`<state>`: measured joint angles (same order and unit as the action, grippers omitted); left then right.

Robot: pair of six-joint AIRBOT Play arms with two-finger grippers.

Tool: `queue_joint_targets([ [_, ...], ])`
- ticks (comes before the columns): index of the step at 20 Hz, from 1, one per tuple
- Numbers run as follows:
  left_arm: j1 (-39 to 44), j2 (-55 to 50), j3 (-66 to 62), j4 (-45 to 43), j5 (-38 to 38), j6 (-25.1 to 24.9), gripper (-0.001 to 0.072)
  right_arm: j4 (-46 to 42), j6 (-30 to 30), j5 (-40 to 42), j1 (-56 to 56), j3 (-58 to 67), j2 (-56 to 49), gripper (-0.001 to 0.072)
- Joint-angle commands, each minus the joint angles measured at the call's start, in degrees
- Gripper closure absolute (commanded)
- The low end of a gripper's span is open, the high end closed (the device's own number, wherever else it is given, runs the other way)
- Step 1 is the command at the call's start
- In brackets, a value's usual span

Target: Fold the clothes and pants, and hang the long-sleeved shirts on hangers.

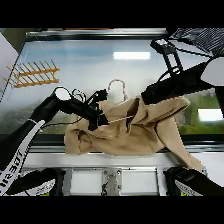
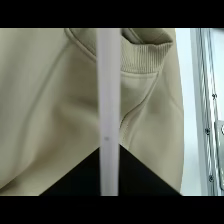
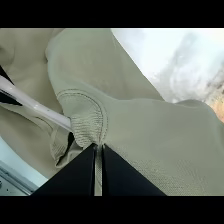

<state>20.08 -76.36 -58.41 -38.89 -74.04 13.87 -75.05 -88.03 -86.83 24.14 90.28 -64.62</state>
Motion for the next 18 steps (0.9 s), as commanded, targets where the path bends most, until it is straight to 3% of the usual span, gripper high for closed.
queue_joint_targets([
  [1,-0.1,0.0,0.0,-0.1,0.1,0.0,0.0689,0.3,-1.7,3.9,4.5,0.3,0.2,0.0680],
  [11,-0.1,0.0,0.0,-0.1,0.1,0.0,0.0688,0.7,-3.7,6.4,9.2,0.3,0.0,0.0661],
  [12,-0.1,0.0,0.0,-0.1,0.1,0.0,0.0688,0.7,-3.7,6.4,9.2,0.3,0.0,0.0539],
  [13,-0.1,0.0,0.0,-0.1,0.1,0.0,0.0688,0.7,-3.7,6.4,9.2,0.3,0.0,0.0308],
  [14,-0.1,0.0,0.0,-0.1,0.1,0.0,0.0688,0.7,-3.7,6.3,9.2,0.3,0.1,0.0186],
  [18,-0.1,0.0,0.0,-0.1,0.1,0.0,0.0689,0.7,-2.1,0.1,6.1,2.8,0.2,0.0187],
])
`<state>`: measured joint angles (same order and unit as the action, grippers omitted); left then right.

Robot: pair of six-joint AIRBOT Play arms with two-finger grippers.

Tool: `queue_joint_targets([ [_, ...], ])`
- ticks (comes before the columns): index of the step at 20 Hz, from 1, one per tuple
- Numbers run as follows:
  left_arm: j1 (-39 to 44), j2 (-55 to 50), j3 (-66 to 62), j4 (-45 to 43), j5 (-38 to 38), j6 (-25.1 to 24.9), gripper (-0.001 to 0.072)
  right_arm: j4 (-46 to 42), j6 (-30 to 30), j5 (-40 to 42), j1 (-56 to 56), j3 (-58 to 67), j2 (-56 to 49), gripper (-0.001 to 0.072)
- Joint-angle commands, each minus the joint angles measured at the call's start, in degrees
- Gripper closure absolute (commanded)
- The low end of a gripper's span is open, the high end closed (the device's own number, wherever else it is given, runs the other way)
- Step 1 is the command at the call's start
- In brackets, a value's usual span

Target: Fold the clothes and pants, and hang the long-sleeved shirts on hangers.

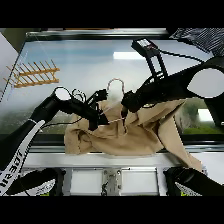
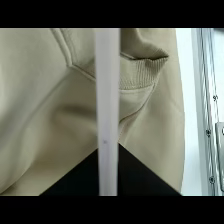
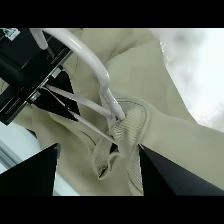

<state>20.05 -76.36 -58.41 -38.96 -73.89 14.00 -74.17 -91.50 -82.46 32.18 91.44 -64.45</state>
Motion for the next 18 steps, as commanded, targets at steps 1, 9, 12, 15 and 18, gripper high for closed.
queue_joint_targets([
  [1,0.0,0.0,0.0,-0.1,-0.1,-0.1,0.0688,0.7,3.5,-6.5,-3.7,3.0,0.1,0.0186],
  [9,0.0,0.0,0.0,-0.1,-0.1,-0.1,0.0688,21.7,18.3,-11.9,-20.6,5.6,-0.8,0.0160],
  [12,0.0,0.0,0.0,-0.1,-0.1,-0.1,0.0688,21.9,18.7,-11.4,-20.7,5.6,-0.9,0.0159],
  [15,0.0,0.0,0.0,-0.1,-0.4,-0.1,0.0688,22.1,31.8,-11.2,-21.7,5.6,-0.9,0.0160],
  [18,-0.1,0.0,0.0,-0.1,-1.3,-0.1,0.0688,26.9,41.7,-15.6,-27.4,5.1,-0.9,0.0159],
])
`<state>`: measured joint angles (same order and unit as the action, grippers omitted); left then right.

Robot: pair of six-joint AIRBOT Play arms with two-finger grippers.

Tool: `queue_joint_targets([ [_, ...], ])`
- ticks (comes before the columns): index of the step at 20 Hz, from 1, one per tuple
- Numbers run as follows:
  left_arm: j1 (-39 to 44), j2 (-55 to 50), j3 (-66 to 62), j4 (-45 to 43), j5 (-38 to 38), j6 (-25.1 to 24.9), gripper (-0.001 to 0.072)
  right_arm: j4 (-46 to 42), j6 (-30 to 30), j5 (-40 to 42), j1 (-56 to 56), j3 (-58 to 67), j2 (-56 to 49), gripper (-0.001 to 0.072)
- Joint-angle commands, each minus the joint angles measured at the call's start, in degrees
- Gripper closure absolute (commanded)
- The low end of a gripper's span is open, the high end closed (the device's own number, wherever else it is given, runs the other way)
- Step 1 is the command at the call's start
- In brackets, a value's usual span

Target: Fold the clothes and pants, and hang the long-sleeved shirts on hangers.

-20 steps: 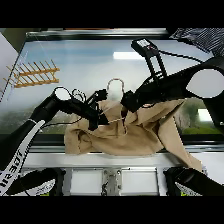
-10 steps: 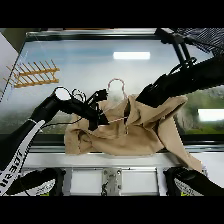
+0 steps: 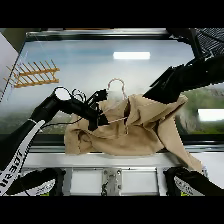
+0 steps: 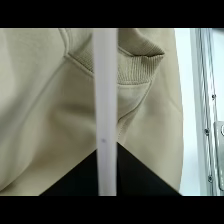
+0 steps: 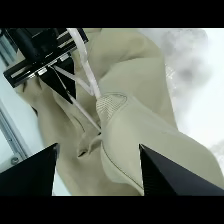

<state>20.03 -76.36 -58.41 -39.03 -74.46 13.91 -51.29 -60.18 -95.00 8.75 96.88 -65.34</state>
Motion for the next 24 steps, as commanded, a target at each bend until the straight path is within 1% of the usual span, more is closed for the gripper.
queue_joint_targets([
  [1,-0.1,0.0,0.0,0.0,-1.0,0.0,0.0688,6.3,13.1,-4.5,-6.9,-0.8,0.0,0.0159],
  [3,-0.1,0.0,0.0,0.0,-1.0,0.0,0.0688,12.1,22.1,-8.4,-14.1,-2.9,0.0,0.0159],
  [4,-0.1,0.0,0.0,0.0,-1.0,0.0,0.0688,15.0,25.1,-9.7,-17.7,-4.7,0.0,0.0160],
  [7,-0.1,0.0,0.0,0.0,-1.0,0.0,0.0688,20.1,30.0,-10.5,-27.5,-11.0,-0.4,0.0159],
  [10,-0.1,0.0,0.0,0.0,-1.0,0.0,0.0688,22.6,40.9,-10.5,-34.9,-16.9,-0.8,0.0160],
  [12,-0.1,0.0,0.0,0.0,-1.0,0.0,0.0688,25.1,45.5,-10.5,-38.6,-20.2,-0.8,0.0159],
  [15,-0.1,0.0,0.0,0.0,-1.5,0.0,0.0688,26.5,47.8,-10.5,-40.7,-23.8,-0.9,0.0160],
  [19,-0.1,0.0,0.0,0.0,-2.3,0.0,0.0688,26.4,54.5,-10.5,-40.7,-27.4,-2.1,0.0160],
  [24,-0.1,0.0,0.0,0.0,-2.3,0.0,0.0688,25.6,56.0,-10.5,-40.5,-27.5,-7.3,0.0160],
])
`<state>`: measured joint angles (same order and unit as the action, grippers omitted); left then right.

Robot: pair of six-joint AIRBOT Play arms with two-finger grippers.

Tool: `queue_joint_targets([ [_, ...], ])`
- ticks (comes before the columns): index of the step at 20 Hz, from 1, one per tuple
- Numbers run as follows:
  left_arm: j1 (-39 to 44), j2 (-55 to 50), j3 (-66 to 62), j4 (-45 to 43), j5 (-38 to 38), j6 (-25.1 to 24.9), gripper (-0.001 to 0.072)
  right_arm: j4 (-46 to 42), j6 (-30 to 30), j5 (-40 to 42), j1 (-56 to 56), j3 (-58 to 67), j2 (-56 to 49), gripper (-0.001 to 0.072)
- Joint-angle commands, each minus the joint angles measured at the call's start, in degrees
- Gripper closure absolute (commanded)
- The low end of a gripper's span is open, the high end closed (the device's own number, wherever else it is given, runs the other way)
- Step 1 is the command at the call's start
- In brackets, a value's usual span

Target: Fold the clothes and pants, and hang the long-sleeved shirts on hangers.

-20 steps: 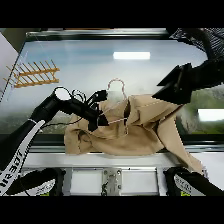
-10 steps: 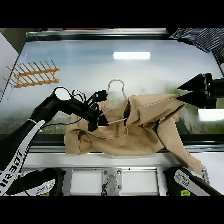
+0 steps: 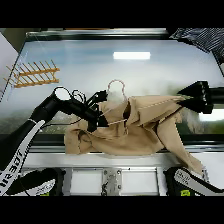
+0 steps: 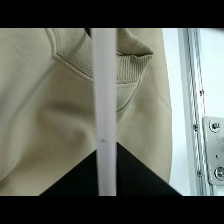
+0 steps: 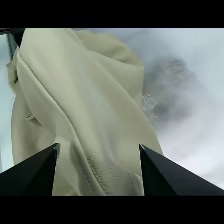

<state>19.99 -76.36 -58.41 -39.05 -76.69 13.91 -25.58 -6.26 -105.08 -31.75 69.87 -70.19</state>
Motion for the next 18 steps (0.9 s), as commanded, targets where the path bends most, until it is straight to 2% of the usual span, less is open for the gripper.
queue_joint_targets([
  [1,0.0,0.0,0.0,0.0,-0.1,0.0,0.0688,-0.1,2.0,-0.5,0.3,-0.5,-3.3,0.0160],
  [10,0.0,0.0,0.0,0.0,0.0,0.0,0.0688,-0.1,3.7,-0.6,3.7,-6.4,-4.2,0.0161],
  [18,0.0,0.0,0.0,0.0,0.1,0.0,0.0688,2.3,3.7,-0.6,8.6,-6.6,-4.7,0.0161],
])
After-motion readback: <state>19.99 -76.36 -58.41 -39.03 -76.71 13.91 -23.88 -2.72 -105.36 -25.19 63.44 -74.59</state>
